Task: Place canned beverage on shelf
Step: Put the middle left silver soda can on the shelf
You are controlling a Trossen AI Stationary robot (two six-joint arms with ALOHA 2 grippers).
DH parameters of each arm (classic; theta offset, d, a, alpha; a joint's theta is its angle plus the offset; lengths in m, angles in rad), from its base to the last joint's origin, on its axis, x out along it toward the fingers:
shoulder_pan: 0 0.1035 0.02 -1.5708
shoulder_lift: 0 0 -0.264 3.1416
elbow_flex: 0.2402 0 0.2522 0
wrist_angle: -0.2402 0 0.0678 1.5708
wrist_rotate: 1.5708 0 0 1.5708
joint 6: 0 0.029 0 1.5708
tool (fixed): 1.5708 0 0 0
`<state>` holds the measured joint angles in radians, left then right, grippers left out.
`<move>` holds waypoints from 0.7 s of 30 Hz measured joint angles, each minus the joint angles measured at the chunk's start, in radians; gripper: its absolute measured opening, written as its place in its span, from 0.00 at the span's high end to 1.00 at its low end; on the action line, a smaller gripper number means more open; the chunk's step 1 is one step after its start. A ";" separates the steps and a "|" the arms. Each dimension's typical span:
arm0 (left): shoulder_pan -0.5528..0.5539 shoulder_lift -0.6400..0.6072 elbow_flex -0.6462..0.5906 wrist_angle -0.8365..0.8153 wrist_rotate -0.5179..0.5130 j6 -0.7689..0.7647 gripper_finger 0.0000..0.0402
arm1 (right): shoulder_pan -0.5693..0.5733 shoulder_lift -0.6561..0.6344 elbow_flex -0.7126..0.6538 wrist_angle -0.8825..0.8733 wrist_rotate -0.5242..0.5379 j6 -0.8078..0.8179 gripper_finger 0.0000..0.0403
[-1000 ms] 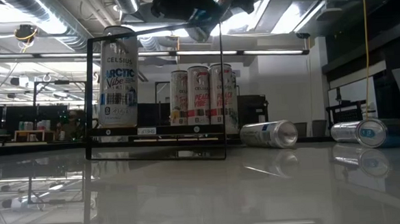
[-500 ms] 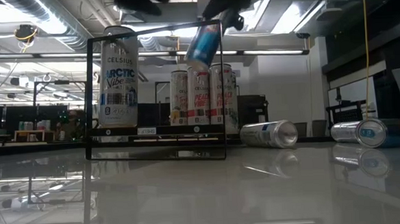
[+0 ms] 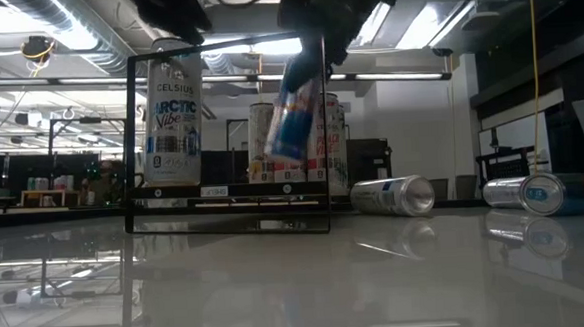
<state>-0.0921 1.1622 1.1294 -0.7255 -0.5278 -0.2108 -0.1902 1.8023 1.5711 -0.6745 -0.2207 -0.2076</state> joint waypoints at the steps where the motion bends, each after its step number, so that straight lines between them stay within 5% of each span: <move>1: 0.000 0.000 0.000 0.000 0.000 -0.001 0.14 | 0.000 0.006 0.000 -0.009 0.000 -0.011 0.44; 21: 0.000 0.005 0.000 0.004 -0.001 -0.026 0.14 | 0.001 0.030 0.001 -0.076 0.001 -0.035 0.38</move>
<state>-0.0921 1.1667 1.1294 -0.7212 -0.5289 -0.2371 -0.1890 1.8324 1.5723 -0.7509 -0.2193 -0.2427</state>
